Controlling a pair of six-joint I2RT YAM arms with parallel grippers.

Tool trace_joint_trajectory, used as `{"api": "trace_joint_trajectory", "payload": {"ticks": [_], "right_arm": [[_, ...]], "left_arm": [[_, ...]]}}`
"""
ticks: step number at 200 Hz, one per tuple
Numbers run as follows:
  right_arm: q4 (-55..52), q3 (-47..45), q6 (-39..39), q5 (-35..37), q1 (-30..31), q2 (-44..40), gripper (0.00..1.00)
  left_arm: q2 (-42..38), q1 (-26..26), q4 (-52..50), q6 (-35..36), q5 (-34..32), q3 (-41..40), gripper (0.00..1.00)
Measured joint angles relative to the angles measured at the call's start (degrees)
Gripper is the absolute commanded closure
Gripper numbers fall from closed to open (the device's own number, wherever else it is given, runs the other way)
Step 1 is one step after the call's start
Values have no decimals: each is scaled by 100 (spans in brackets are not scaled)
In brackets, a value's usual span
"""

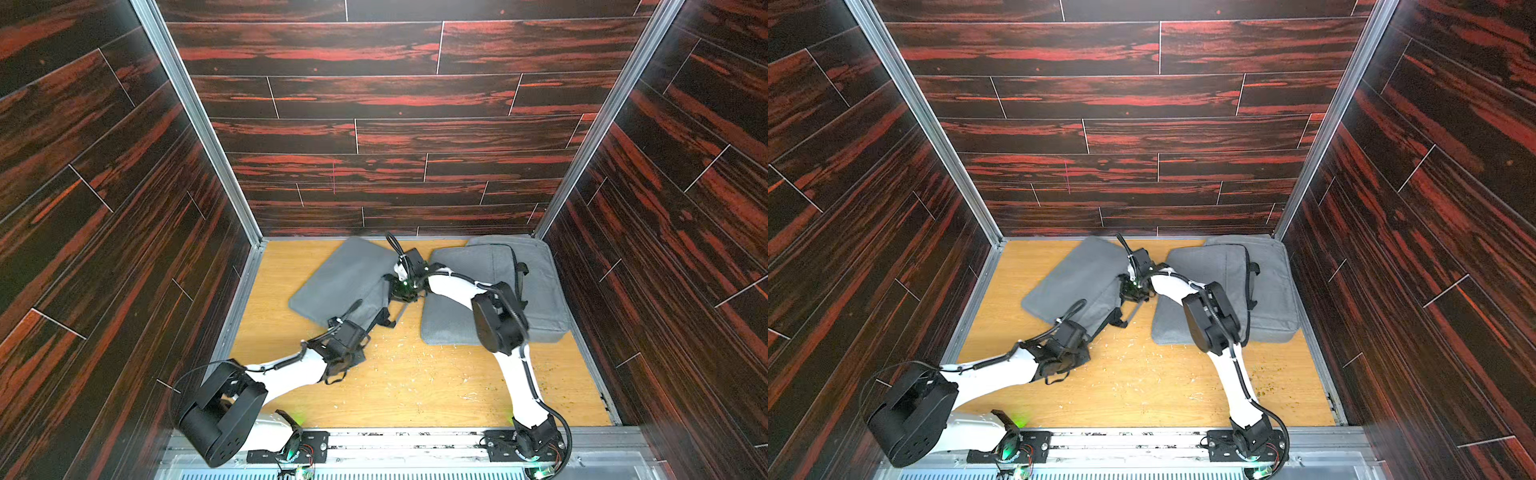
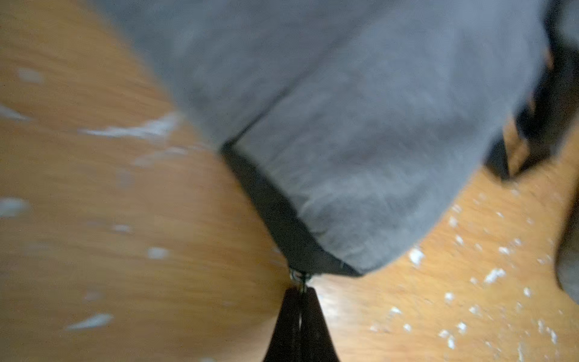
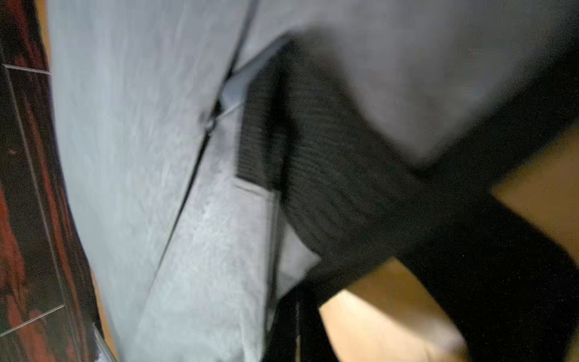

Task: Put the mouse into the laptop bag
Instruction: Zip the zipper on the zippered laptop bag.

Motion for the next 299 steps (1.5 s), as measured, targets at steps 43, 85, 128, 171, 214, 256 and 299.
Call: {"api": "trace_joint_trajectory", "payload": {"ticks": [43, 85, 128, 171, 214, 256, 299], "right_arm": [[166, -157, -149, 116, -7, -57, 64], [916, -2922, 125, 387, 4, -2000, 51], [1735, -4269, 721, 101, 146, -3215, 46], [2538, -4247, 1187, -391, 625, -2830, 45], [2697, -3829, 1427, -632, 907, -2157, 46], [3016, -3783, 1633, -793, 914, -1886, 99], [3348, -4002, 1683, -999, 737, -1891, 100]], "left_arm": [[796, -284, 317, -57, 168, 645, 100], [1088, -291, 83, 127, 363, 1058, 100], [1134, -289, -234, 306, 404, 1250, 100], [1134, -289, -350, 354, 413, 1294, 100], [1180, -289, -376, 356, 481, 1342, 100], [1207, -289, -411, 354, 496, 1366, 100], [1204, -273, -236, 352, 450, 1274, 100]]}}
